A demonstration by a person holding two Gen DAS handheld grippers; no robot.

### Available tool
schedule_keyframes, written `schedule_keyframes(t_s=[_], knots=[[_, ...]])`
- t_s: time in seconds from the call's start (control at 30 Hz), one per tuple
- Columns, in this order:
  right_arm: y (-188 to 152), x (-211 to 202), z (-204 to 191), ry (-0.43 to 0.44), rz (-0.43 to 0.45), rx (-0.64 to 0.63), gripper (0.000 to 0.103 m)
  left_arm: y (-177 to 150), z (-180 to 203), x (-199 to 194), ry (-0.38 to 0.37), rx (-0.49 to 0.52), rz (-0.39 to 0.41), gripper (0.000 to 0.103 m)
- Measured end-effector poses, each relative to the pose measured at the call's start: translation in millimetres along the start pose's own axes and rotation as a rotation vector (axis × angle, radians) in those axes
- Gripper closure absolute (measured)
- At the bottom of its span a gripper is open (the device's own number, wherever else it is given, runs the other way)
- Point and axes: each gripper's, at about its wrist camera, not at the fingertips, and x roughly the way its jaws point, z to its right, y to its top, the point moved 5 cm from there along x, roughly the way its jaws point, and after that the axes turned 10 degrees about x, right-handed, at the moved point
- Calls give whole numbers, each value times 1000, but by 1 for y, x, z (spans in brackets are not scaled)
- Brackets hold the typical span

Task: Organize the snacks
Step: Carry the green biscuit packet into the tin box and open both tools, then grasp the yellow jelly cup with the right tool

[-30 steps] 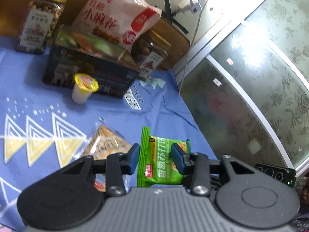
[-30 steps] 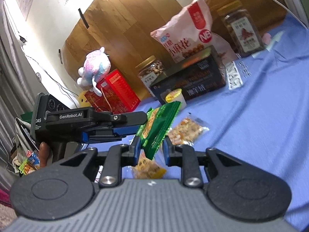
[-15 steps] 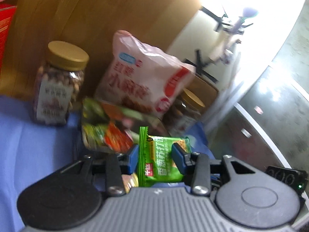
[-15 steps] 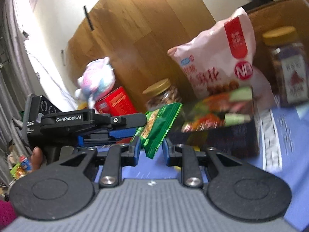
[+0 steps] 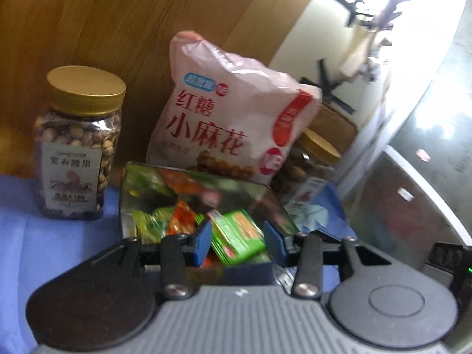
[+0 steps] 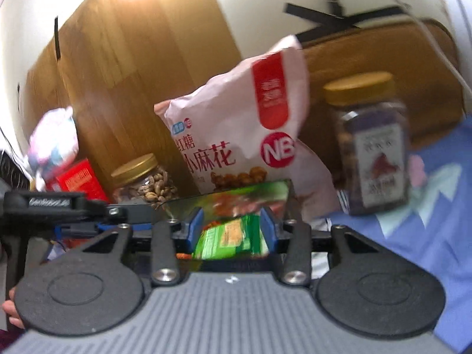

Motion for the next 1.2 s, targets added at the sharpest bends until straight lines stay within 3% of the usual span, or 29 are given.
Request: schedule_keyframes(t_s=[0.07,0.17,0.33,0.47,0.63,0.8,0.93,1.03,1.2], knots=[[-10,-18,3,17,-18,43,57,-13,7,-17,-20,3,-10,59],[-37,-36,5,55,-116,96,57,-45,12,-36,-51,-10,-57,57],[-80,-55,14,31,-223,162,57,-101,8,-45,-73,-92,-141,55],[-85,-47,9,35,-273,195,57,-132,-1,-48,-77,-217,-167,55],[-102,-44,-8,42,-343,149,57,-151,10,-56,-92,-216,-185,55],[-111,-57,-26,127,-390,153,57,-147,18,-62,-63,-160,-183,54],[-92,-55,-42,54,-288,10,57,-127,5,-68,20,-140,-123,53],[-78,-33,-53,43,-238,-83,56,-106,-4,-61,138,-85,-93,51],[-75,28,-65,1,-265,-245,56,-81,-16,-45,174,-73,-77,51]])
